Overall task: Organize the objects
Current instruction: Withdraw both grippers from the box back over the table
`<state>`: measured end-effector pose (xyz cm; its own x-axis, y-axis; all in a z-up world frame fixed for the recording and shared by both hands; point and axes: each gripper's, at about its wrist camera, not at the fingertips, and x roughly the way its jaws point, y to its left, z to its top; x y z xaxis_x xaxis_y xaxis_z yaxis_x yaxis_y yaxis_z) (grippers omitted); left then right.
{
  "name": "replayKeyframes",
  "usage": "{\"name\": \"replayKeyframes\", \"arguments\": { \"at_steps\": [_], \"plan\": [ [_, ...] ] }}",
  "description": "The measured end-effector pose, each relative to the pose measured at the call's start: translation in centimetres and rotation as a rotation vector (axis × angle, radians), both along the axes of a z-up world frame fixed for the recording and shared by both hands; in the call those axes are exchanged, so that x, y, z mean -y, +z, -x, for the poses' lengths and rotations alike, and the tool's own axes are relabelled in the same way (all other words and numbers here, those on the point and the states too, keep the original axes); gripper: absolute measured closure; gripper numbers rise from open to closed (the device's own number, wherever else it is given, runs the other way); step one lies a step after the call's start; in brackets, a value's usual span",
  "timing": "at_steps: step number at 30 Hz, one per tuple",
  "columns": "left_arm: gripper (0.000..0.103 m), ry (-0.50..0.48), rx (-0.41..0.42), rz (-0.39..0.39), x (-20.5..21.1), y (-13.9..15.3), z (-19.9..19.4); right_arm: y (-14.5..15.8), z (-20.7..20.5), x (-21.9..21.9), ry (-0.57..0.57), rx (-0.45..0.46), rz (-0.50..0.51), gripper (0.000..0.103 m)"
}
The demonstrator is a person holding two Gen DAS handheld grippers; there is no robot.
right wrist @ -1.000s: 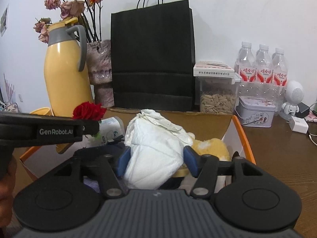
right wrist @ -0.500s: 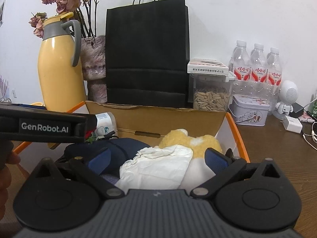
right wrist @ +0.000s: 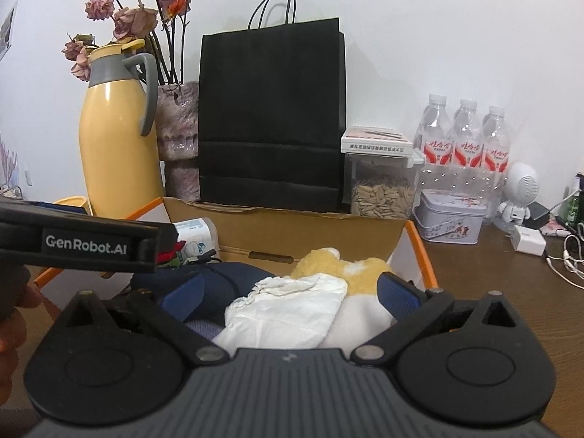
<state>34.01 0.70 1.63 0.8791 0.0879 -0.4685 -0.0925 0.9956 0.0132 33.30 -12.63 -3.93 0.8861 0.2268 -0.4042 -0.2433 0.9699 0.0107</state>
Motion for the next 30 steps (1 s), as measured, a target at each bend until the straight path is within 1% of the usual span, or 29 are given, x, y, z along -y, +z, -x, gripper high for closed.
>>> {"name": "replayKeyframes", "arguments": {
  "at_steps": [10,13,17,25,30],
  "plan": [
    [0.0,0.022,0.008,0.004,-1.7,-0.1,4.7,-0.1,3.8,1.1,-0.02,0.015,0.008,0.0],
    [0.0,0.031,0.003,0.009,-2.6,-0.2,6.1,-0.1,5.3,1.3,-0.022,0.02,0.017,0.0],
    [0.0,0.049,-0.01,-0.003,-3.7,-0.6,7.8,-0.5,6.9,1.4,-0.021,0.009,0.033,0.0],
    [0.0,0.069,-0.084,-0.031,-5.6,-2.8,10.0,-2.3,8.4,1.9,-0.034,-0.062,0.07,0.0],
    [0.0,0.053,-0.159,-0.05,-6.1,-4.6,9.9,-3.7,8.5,2.0,-0.037,-0.117,0.102,0.0]
  ]
}}
